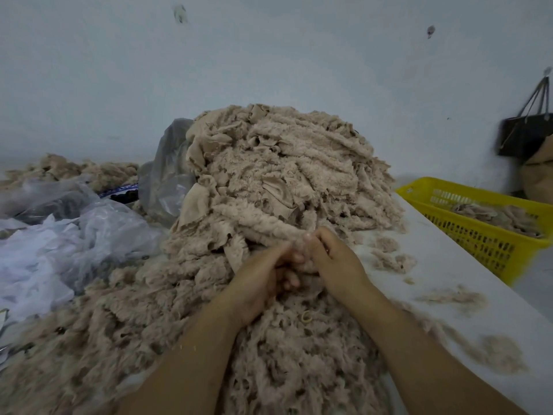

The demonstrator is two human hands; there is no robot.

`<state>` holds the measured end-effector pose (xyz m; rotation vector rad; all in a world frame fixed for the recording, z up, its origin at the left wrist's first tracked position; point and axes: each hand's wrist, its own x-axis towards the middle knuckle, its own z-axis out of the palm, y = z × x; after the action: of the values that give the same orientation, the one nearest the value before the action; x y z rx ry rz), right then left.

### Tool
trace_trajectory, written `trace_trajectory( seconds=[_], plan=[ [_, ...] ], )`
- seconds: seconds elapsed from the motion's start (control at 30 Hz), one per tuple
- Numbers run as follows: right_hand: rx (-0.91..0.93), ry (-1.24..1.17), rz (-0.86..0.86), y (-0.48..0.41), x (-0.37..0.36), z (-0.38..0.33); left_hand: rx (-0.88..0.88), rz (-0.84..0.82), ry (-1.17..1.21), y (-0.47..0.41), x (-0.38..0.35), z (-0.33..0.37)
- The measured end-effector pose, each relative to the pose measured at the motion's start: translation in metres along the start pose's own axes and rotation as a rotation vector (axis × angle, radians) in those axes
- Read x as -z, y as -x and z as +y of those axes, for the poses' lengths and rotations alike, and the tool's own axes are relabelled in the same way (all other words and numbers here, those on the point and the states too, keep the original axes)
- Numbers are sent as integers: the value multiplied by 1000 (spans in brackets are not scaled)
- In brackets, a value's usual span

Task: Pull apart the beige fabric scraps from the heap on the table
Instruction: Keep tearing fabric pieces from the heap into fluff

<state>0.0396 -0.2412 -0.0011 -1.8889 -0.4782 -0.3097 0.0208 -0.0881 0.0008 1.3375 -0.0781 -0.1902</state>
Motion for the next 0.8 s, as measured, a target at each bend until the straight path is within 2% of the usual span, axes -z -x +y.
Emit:
trace_trajectory(
  seconds=[0.1, 0.2, 0.3, 0.37, 0.4, 0.5, 0.57, 0.63, 0.7, 0.77, 0.8],
  plan=[
    [32, 81, -33, 0, -3, -3, -36, 78, 106, -4, 6, 1],
    [23, 100, -211, 5, -11, -5, -64, 19, 411, -4, 18, 3],
    [-17, 182, -385, 8, -8, 0, -94, 150, 675, -7, 29, 7],
    [-60, 347, -371, 5, -1, 2, -123, 211, 775, -7, 35, 10],
    [-78, 416, -297, 3, 2, 1, -146, 215, 807, -7, 36, 13],
    [-85, 468, 27, 0, 6, -1, -192, 205, 839, -6, 38, 15],
    [-84, 404, 119, -1, 6, 1, -200, 122, 813, -5, 35, 16],
    [-65, 261, 64, -1, 8, 6, -174, 66, 772, -4, 31, 17],
    [-31, 129, -95, 2, 10, 7, -153, 43, 754, -4, 30, 16],
    [-29, 105, -259, 4, 8, 6, -143, 37, 717, -3, 29, 16],
    [-50, 66, -287, 6, 6, 6, -135, 43, 681, -3, 29, 15]
  ],
)
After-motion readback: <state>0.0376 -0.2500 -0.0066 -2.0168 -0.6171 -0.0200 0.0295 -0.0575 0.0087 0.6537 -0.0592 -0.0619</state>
